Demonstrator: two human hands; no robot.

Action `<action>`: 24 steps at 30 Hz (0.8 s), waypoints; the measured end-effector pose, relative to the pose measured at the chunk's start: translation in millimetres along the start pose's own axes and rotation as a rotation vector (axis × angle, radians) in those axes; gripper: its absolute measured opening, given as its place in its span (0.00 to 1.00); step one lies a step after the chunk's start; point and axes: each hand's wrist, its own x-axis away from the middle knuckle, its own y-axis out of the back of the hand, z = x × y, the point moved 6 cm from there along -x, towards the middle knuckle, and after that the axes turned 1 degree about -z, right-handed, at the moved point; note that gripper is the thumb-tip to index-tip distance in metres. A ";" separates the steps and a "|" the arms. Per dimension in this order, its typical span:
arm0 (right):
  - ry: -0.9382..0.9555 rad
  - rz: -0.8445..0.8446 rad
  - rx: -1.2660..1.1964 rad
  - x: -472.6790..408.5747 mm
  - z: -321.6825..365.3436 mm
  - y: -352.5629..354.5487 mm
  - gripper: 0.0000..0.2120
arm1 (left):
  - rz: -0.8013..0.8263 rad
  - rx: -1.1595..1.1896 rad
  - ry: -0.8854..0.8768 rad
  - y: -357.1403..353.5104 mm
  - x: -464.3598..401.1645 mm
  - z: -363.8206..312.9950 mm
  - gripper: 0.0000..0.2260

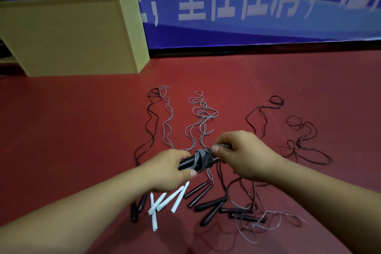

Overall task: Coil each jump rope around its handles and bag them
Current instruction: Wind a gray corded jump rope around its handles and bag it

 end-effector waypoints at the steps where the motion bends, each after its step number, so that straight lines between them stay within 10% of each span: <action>1: 0.006 -0.015 0.005 -0.5 -0.2 1.1 0.08 | 0.031 0.004 -0.017 -2.6 1.7 -3.5 0.05; 18: -0.058 0.010 -0.143 -10.0 -24.8 10.3 0.09 | 0.305 0.064 -0.212 -15.6 26.7 -39.2 0.06; 24: -0.097 0.082 -0.465 -8.9 -32.2 9.0 0.05 | 0.430 0.492 -0.235 -13.4 34.5 -53.8 0.02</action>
